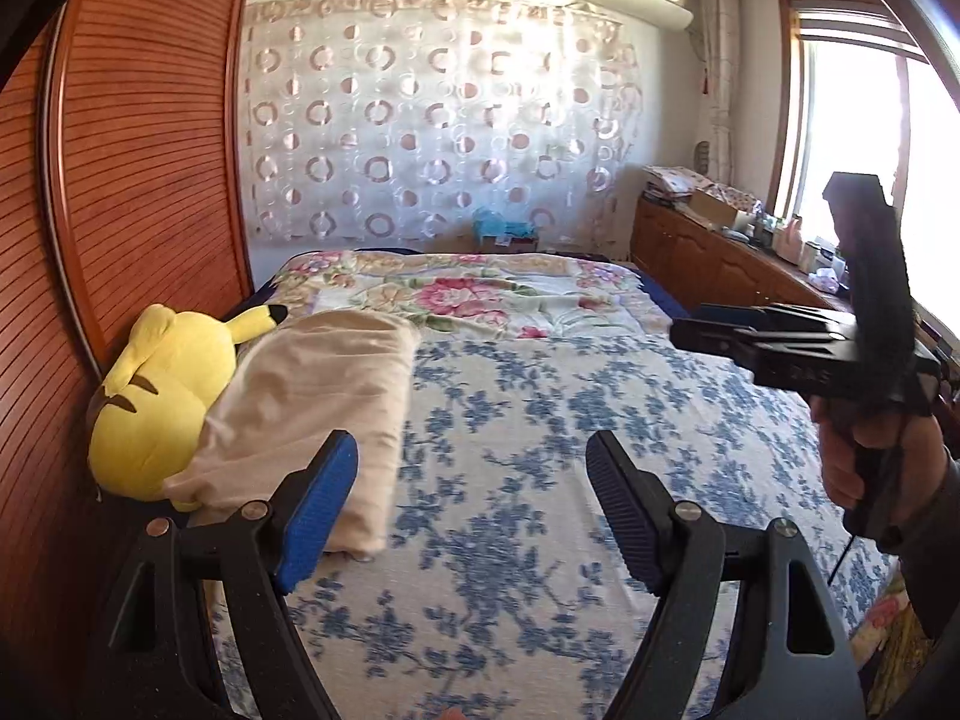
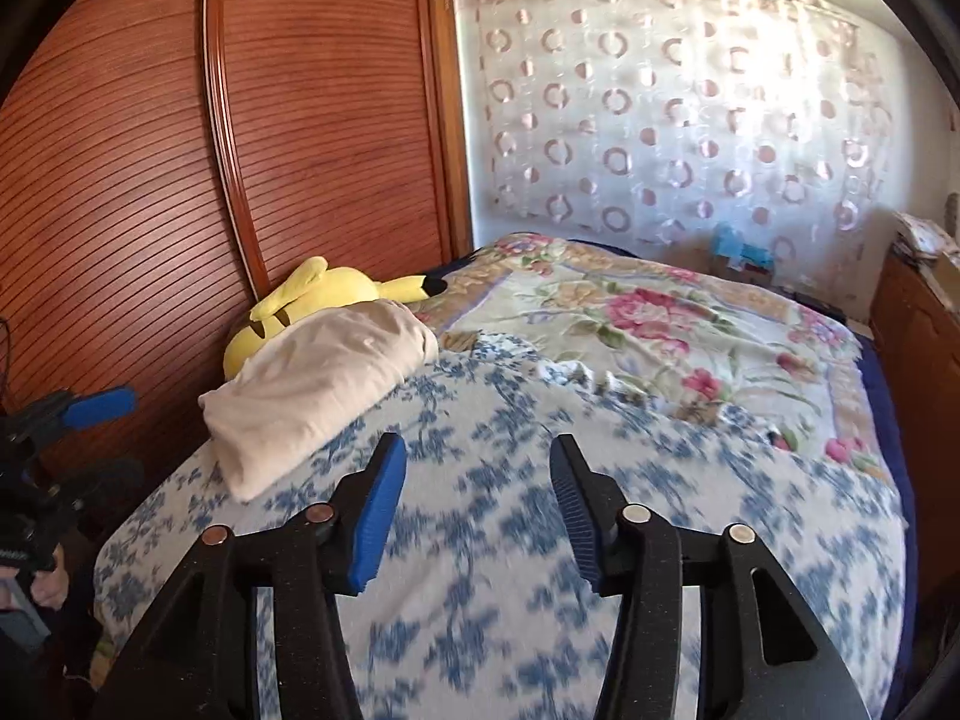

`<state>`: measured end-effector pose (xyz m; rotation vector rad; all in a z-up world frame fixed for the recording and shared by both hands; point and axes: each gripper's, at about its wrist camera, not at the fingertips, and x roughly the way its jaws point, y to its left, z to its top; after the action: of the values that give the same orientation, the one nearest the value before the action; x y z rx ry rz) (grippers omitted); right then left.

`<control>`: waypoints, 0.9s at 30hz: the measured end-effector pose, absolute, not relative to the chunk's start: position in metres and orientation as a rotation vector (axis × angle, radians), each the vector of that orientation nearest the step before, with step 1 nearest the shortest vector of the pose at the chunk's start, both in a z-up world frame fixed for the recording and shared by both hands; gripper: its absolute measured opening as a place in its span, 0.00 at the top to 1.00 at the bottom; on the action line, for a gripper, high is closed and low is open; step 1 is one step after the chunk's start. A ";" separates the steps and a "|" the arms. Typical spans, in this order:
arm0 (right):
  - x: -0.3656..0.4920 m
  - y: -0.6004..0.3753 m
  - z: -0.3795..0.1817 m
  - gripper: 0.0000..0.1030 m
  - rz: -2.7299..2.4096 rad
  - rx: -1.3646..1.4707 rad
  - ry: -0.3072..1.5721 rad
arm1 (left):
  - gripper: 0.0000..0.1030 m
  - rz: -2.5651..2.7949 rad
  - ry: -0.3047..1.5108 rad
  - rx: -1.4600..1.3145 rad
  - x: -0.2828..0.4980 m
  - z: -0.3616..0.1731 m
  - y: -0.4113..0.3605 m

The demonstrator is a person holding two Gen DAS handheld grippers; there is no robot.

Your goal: Fold small clothes

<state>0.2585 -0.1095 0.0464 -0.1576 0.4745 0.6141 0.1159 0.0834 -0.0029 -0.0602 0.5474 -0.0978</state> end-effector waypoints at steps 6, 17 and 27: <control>0.190 -0.155 0.047 0.29 0.527 -0.112 0.427 | 0.23 -0.137 0.523 -0.032 0.101 0.008 0.044; 0.094 -0.189 0.056 0.27 0.349 -0.045 0.310 | 0.23 -0.152 0.475 0.019 0.073 0.041 -0.009; 0.041 -0.180 0.044 0.27 0.271 -0.019 0.253 | 0.23 -0.088 0.437 0.021 0.052 0.062 -0.020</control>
<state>0.0408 -0.1797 0.0442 -0.0189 0.2525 0.2710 0.0522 -0.0204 0.0623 0.0205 0.4372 -0.0881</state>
